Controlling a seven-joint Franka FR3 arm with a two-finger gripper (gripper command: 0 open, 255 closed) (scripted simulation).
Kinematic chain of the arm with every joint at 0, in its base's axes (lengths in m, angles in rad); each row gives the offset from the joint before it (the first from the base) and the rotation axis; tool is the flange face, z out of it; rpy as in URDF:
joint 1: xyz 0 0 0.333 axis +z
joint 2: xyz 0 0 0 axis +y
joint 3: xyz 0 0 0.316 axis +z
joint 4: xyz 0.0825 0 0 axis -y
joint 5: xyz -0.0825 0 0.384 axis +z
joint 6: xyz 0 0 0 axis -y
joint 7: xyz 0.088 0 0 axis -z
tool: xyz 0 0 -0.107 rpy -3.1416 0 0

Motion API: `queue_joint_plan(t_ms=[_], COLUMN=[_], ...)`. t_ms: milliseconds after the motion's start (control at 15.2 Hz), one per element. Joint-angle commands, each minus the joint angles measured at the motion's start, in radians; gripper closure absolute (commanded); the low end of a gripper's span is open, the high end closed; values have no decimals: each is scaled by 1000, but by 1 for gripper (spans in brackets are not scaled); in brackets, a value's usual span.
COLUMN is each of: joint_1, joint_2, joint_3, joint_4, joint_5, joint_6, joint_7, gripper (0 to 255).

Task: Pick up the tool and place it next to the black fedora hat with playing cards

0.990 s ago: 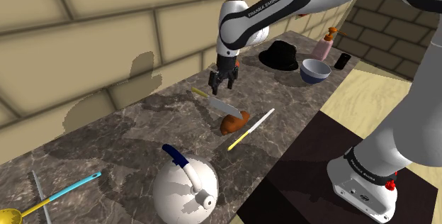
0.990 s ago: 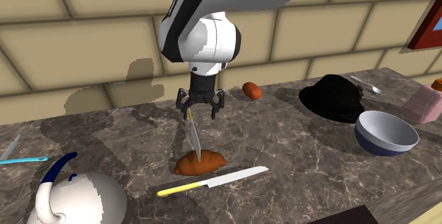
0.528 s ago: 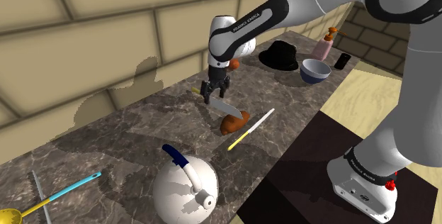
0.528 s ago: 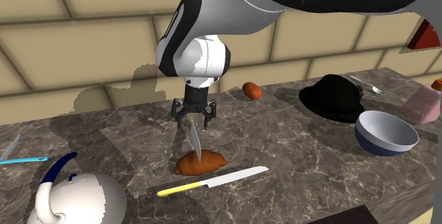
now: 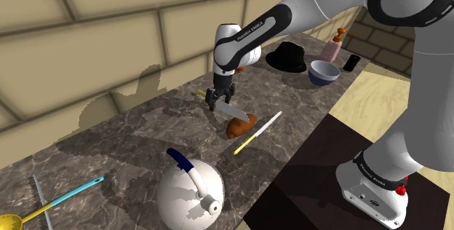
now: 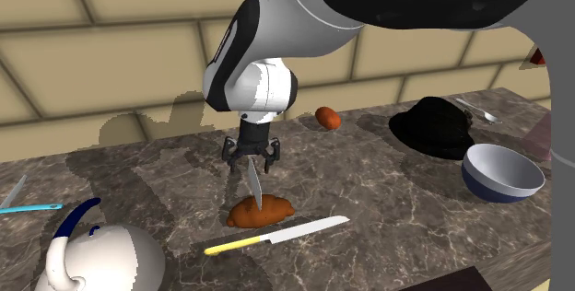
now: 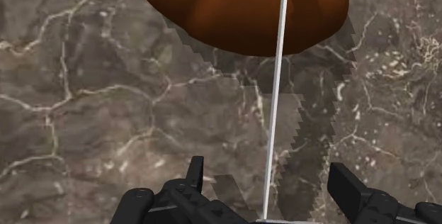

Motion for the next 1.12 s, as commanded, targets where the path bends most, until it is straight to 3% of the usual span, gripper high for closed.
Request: queue_joint_plan(t_ms=[0, 132, 198, 1056], joint_1=[0, 0, 0, -2], joint_2=[0, 0, 0, -40], joint_3=[0, 0, 0, 1], joint_4=[-1, 0, 0, -2], joint_5=[0, 0, 0, 0], joint_6=[1, 1, 1, -37], joint_7=[0, 0, 0, 7], gripper=[0, 0, 255, 255])
